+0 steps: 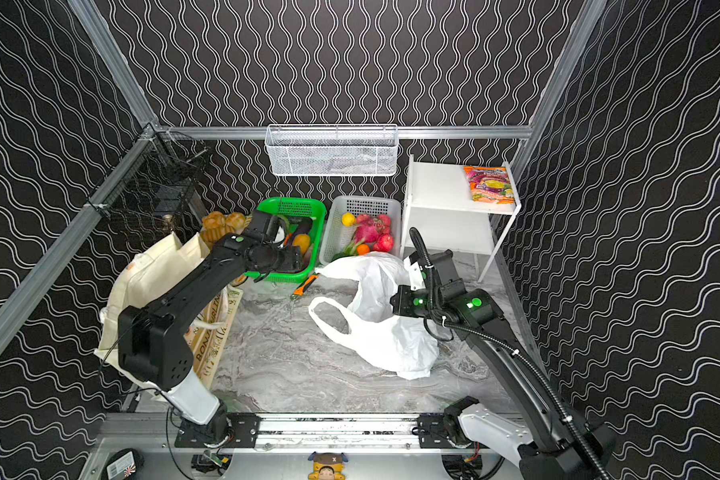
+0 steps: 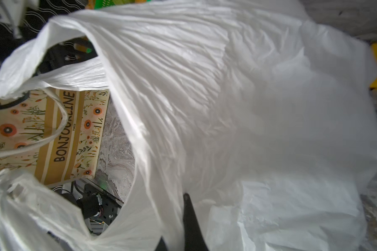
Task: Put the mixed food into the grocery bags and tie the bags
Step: 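Grasp the green cabbage in the green basket with the left gripper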
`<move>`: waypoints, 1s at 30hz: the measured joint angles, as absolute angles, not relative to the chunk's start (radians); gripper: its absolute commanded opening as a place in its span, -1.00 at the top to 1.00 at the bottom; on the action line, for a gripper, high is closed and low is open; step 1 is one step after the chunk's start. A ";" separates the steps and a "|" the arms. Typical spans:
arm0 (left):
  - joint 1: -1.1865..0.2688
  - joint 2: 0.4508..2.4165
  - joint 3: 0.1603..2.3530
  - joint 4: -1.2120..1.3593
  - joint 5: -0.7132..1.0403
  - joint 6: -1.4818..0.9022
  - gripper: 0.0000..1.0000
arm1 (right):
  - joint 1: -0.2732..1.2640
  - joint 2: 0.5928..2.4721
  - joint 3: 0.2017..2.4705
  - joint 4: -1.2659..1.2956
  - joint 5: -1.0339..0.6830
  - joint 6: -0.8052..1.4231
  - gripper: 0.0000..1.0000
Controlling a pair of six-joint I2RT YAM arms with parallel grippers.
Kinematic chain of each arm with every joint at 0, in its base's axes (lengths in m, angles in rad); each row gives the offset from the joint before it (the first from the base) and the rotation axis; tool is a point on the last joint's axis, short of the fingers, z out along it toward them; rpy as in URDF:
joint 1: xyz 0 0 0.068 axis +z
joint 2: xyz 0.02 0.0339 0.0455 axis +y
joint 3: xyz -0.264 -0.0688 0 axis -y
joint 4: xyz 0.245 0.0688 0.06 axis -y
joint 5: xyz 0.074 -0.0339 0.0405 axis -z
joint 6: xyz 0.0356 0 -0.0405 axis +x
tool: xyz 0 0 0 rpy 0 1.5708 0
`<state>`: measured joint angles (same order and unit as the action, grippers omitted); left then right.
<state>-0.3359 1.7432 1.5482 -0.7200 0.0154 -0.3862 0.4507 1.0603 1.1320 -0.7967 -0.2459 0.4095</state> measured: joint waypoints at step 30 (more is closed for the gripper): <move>-0.359 1.768 1.497 -0.704 0.208 -0.400 -0.40 | 0.442 1.053 1.095 -0.710 -0.240 0.427 1.00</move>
<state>-0.3592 1.7679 1.4967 -0.7044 0.2085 -0.4004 0.4423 1.0531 1.0954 -0.7101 -0.2398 0.4271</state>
